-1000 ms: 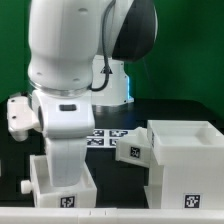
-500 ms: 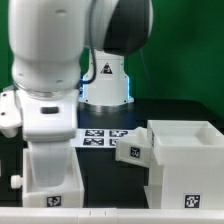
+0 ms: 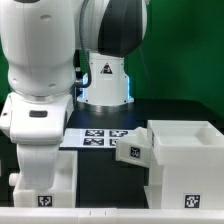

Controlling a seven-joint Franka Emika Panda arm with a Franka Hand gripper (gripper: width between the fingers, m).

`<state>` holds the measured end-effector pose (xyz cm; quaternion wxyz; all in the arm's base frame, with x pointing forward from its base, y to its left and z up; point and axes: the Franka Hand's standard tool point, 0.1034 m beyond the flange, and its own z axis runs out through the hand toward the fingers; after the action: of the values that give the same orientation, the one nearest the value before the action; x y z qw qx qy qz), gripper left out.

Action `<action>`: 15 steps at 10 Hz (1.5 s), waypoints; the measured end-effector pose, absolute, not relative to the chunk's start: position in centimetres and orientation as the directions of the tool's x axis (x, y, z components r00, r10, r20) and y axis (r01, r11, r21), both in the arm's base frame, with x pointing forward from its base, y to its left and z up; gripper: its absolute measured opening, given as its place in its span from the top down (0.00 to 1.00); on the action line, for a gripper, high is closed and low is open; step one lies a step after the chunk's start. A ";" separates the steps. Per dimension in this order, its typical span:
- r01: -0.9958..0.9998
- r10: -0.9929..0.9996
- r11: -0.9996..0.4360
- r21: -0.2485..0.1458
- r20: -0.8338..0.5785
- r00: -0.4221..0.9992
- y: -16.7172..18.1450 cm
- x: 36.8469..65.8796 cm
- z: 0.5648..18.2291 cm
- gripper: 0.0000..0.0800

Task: Assemble drawer

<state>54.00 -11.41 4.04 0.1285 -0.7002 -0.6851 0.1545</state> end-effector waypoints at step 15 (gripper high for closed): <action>0.828 0.999 -0.036 -0.560 -0.035 0.020 -11.8 55.1 5.8 0.92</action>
Offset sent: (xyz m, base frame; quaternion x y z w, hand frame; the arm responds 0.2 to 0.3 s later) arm 0.0000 0.0000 0.0000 0.0000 0.0000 0.0000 1.0000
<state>55.15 -11.81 5.80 0.1976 -0.6861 -0.6657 0.2170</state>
